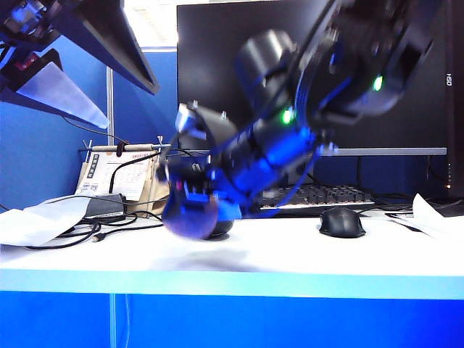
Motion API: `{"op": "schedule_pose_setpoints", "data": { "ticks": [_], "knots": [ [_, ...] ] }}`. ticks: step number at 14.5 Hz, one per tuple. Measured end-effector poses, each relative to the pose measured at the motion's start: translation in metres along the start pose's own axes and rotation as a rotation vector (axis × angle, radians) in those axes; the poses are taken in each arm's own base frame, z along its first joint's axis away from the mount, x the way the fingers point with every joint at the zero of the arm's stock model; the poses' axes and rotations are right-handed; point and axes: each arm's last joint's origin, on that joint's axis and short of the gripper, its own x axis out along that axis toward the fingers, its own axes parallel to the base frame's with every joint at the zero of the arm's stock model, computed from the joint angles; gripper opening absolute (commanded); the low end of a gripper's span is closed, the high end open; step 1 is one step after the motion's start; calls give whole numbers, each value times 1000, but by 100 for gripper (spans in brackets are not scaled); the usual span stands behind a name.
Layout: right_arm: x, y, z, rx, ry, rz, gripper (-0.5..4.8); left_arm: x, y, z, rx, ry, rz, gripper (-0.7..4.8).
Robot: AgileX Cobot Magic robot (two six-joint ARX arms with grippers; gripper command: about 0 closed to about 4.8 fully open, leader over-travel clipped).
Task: Pick up the kiwi and place it near the upside-down mouse.
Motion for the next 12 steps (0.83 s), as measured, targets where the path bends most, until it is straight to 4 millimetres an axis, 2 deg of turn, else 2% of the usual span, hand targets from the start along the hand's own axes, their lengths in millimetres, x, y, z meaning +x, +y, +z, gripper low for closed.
{"op": "schedule_pose_setpoints", "data": {
  "ticks": [5,8,12],
  "knots": [
    [11,-8,-8,5,-20,-15,252,0,-1,-3,-11,33,-38,479],
    [11,-19,-10,33,-17,-58,252,0,-1,-3,-12,37,-38,479],
    [12,-19,-12,45,-10,-57,252,0,-1,-3,-11,37,-38,479]
  ]
}}
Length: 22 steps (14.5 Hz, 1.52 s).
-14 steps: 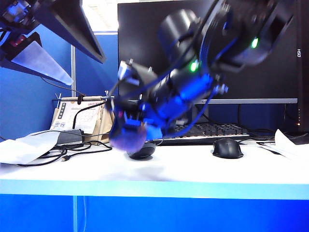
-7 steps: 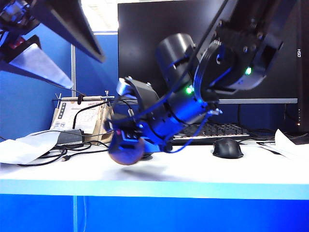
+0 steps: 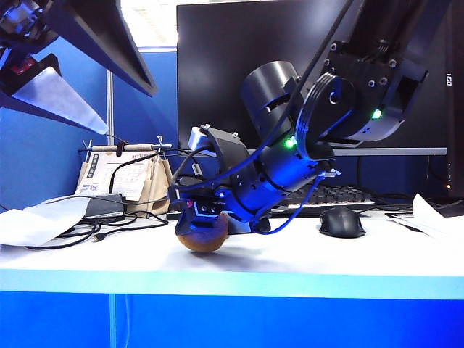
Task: Pick up the kiwi and place it near the upside-down mouse.
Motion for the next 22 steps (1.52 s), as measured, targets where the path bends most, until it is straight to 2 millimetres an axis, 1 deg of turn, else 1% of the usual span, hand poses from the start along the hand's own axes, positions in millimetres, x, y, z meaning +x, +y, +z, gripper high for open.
{"op": "schedule_pose_setpoints", "data": {
  "ticks": [5,6,7,8,12,13,15,17,18,19,20,21,22],
  "knots": [
    [0,-3,-3,5,28,-14,276,0,0,0,0,0,0,479],
    [0,-4,-3,7,31,-17,317,0,0,0,0,0,0,479],
    [0,-5,-3,8,35,-20,412,0,0,0,-1,3,0,479],
    [0,-5,-6,8,58,-30,454,0,0,-1,-1,6,1,479],
    [0,-7,-6,7,60,-42,457,0,0,-1,-1,6,1,479],
    [0,-7,-6,8,58,-43,479,0,0,-1,-1,6,1,479],
    [1,-7,-4,7,54,-42,479,0,0,-1,-1,5,12,479],
    [1,-6,5,6,35,-41,479,0,1,-1,-1,5,20,479],
    [-1,-4,17,2,2,-37,479,0,1,-1,-1,4,21,479],
    [-7,-1,35,-7,-39,-37,479,0,1,-1,9,5,22,479],
    [-11,0,44,-18,-58,-40,479,0,1,-1,15,5,23,479],
    [-20,1,60,-42,-90,-66,479,0,1,-1,22,3,43,479],
    [-27,0,66,-67,-93,-75,479,0,1,0,24,2,50,479]
  ]
}}
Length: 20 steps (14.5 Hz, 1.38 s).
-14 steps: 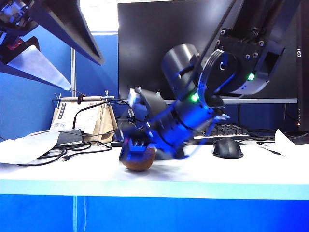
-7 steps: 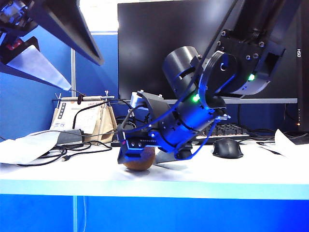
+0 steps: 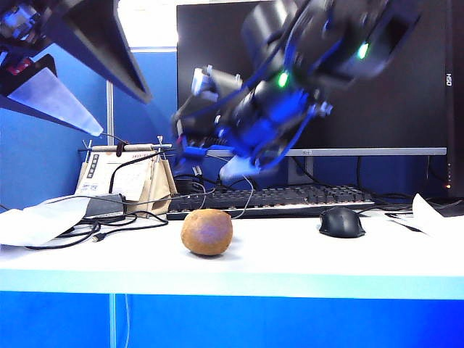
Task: Pick up the kiwi and place it near the upside-down mouse.
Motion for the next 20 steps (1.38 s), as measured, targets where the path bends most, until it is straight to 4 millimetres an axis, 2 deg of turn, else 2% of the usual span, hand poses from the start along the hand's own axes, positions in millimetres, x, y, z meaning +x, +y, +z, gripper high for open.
{"op": "schedule_pose_setpoints", "data": {
  "ticks": [1,2,4,5,6,7,8,10,12,14,15,18,20],
  "knots": [
    [-3,-1,2,-4,10,-5,479,0,0,0,0,0,6,479],
    [-11,-4,7,-3,17,-14,401,0,1,0,1,-2,19,479],
    [-35,-6,31,-4,-49,-87,175,0,2,1,2,-12,74,479],
    [-46,-8,41,-3,-88,-112,170,0,3,1,2,-14,111,299],
    [-64,-12,55,2,-140,-150,170,0,4,1,17,-16,131,17],
    [-93,-17,76,36,-238,-250,170,-1,5,2,48,-21,186,18],
    [-114,-20,87,58,-306,-317,170,-7,6,2,75,-43,253,18],
    [-150,-23,90,84,-388,-386,170,-28,4,7,94,-147,354,18],
    [-185,-23,66,90,-410,-409,170,-58,1,9,84,-297,372,18],
    [-213,-21,21,114,-404,-459,170,-85,-7,-3,87,-435,338,18],
    [-227,-21,-11,140,-400,-497,170,-87,-7,-18,90,-474,333,18],
    [-250,-21,-88,183,-426,-574,171,-57,4,-72,46,-506,342,18],
    [-265,-20,-113,211,-554,-559,171,-41,11,-95,-16,-583,391,19]
  ]
}}
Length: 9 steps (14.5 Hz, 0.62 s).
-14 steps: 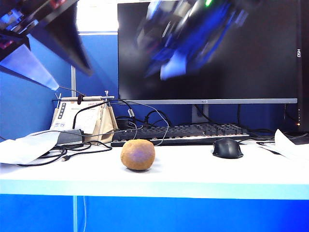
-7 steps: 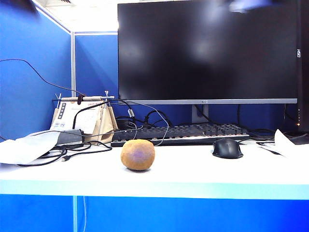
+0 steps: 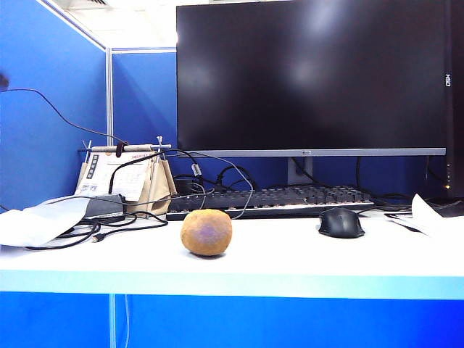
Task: Pick up the kiwi and place it near the upside-down mouse.
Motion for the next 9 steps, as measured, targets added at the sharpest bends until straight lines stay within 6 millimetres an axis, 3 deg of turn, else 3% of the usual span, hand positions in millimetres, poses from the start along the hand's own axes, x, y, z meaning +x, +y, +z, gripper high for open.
{"op": "schedule_pose_setpoints", "data": {
  "ticks": [2,5,9],
  "knots": [
    [-14,-10,-7,34,-66,-47,183,5,4,-24,-6,-20,95,20],
    [-13,-14,-28,-74,124,-112,182,8,7,-41,-1,-6,182,20],
    [-15,-16,-36,-118,192,-139,180,8,10,-63,-21,67,235,21]
  ]
}}
